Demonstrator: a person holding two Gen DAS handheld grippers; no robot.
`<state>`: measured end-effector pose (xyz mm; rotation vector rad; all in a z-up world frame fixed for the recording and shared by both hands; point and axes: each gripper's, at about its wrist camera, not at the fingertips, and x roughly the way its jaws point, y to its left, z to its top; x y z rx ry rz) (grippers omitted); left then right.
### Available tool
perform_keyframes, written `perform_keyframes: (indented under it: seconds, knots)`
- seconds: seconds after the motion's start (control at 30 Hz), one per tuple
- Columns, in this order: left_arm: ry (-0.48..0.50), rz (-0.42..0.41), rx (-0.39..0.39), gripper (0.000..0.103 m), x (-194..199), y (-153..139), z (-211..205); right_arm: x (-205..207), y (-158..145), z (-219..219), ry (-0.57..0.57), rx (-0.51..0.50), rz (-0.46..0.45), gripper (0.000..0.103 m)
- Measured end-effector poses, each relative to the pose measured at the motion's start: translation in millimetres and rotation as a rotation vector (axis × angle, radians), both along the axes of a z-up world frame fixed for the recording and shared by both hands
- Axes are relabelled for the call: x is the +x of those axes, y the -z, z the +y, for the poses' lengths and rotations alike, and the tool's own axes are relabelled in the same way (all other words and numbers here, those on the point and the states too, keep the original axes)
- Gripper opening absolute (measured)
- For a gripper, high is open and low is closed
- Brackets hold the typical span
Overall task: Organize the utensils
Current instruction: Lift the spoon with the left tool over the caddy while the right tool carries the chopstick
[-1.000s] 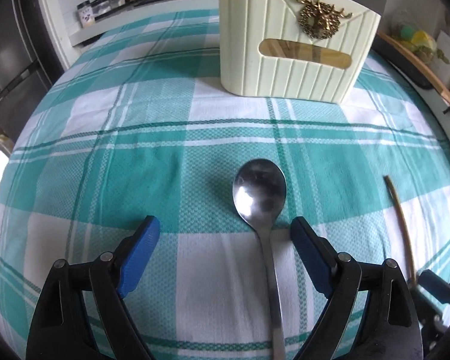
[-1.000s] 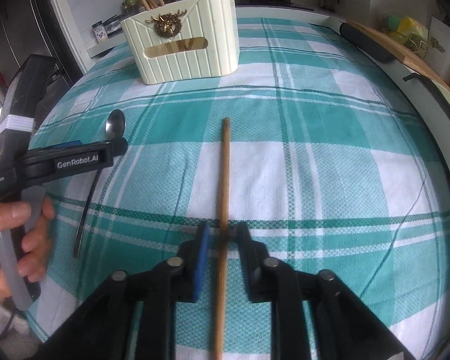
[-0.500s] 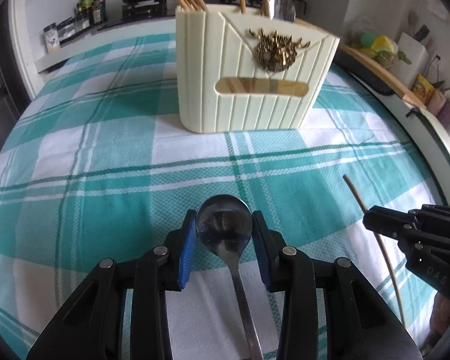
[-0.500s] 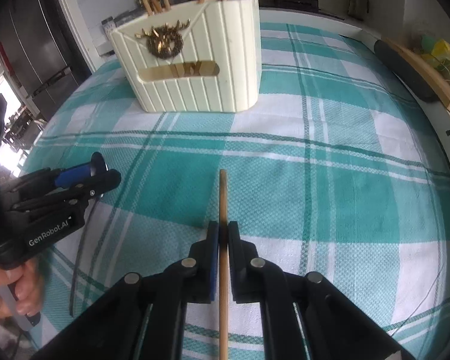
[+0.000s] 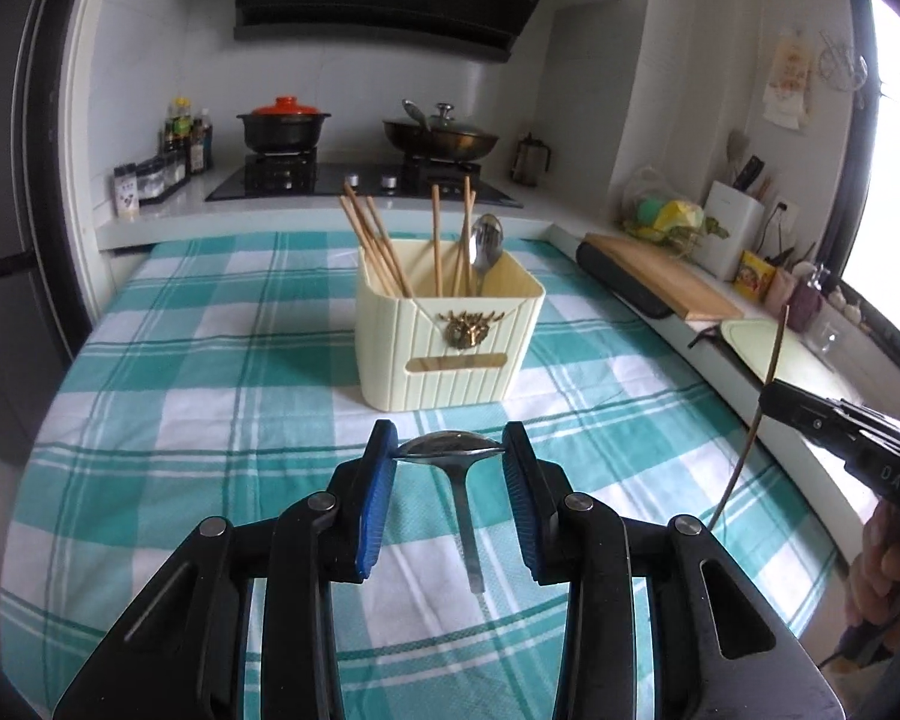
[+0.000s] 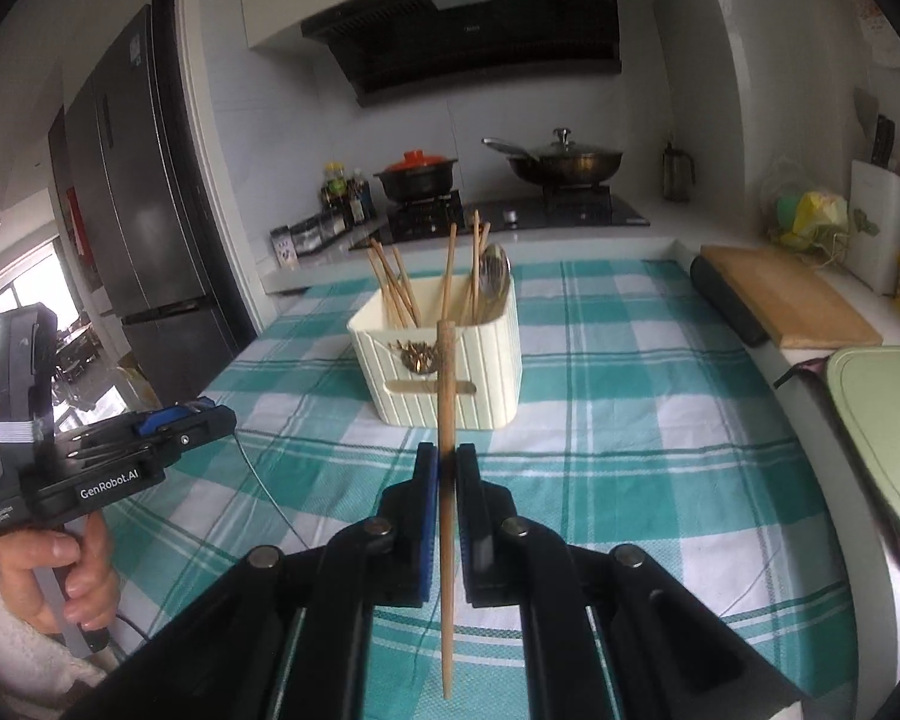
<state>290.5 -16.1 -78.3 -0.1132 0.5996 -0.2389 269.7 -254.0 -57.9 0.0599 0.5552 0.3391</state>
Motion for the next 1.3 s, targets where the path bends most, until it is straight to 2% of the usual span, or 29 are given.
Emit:
perform_keyframes:
  seconds: [0.27,0.5,0.73,0.87,0.97,1.07,1.13,1.3]
  knots:
    - [-0.009,-0.014,-0.034,0.036,-4.9,-14.7,12.7,0.4,-14.3,5.2,0.019,0.002,-0.055,0.006]
    - [0.014,-0.032,-0.062,0.036,7.8,-52.5,27.1,21.7,-44.2,13.0,-0.002,-0.012,-0.103,0.006]
    - [0.005,-0.084,-0.098,0.036,48.1,-111.3,47.0,69.6,-94.0,27.9,-0.010,-0.031,-0.215,0.006]
    - [-0.013,-0.137,-0.079,0.036,82.2,-145.2,47.3,111.1,-121.3,36.4,-0.018,-0.013,-0.272,0.006]
    - [-0.028,-0.172,-0.062,0.036,111.6,-160.2,42.2,144.8,-131.5,41.1,-0.020,0.006,-0.310,0.006]
    - [-0.044,-0.175,-0.046,0.036,145.3,-159.4,33.9,180.2,-127.7,48.9,-0.039,0.025,-0.302,0.006]
    - [-0.054,-0.151,-0.034,0.036,167.2,-150.4,27.5,203.9,-114.7,54.8,-0.051,0.028,-0.266,0.006]
    - [-0.053,-0.018,-0.015,0.036,223.2,-102.7,15.1,249.0,-64.4,64.6,-0.092,0.032,-0.161,0.006]
